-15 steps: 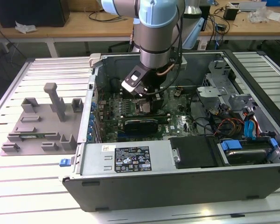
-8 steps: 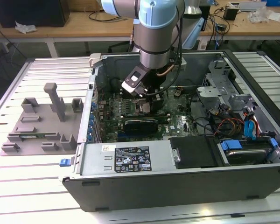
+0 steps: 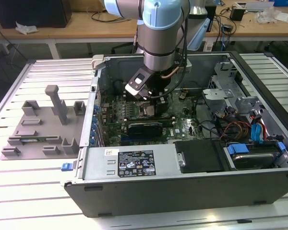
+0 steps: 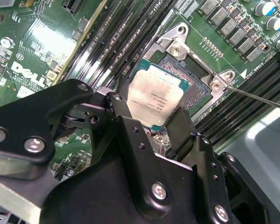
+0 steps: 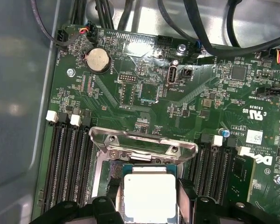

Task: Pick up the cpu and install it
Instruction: 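Place the cpu into insertion slot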

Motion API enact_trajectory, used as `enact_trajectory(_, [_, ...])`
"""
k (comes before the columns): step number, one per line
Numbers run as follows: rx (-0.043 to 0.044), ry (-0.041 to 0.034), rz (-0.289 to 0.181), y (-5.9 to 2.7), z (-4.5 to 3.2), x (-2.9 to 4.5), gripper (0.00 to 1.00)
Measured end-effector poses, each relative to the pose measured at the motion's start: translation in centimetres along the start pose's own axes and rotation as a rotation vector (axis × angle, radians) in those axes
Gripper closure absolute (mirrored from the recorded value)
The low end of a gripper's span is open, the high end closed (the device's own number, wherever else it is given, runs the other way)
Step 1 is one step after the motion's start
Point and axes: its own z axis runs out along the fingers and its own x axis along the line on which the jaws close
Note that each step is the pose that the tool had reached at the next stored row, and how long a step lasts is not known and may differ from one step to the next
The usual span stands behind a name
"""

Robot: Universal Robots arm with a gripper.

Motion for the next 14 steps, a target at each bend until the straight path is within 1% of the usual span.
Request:
enact_trajectory(1, [0.0000,0.0000,0.000,0.00,0.00,0.00,0.40])
enact_trajectory(2, [0.0002,-0.0002,0.000,0.00,-0.01,0.00,0.47])
enact_trajectory(8, [-0.0004,0.0005,0.000,0.01,-0.03,0.01,0.47])
enact_trajectory(11, [-0.0001,0.0001,0.000,0.01,-0.44,0.02,0.47])
enact_trajectory(14, [-0.0004,0.0001,0.005,0.01,-0.52,0.03,0.47])
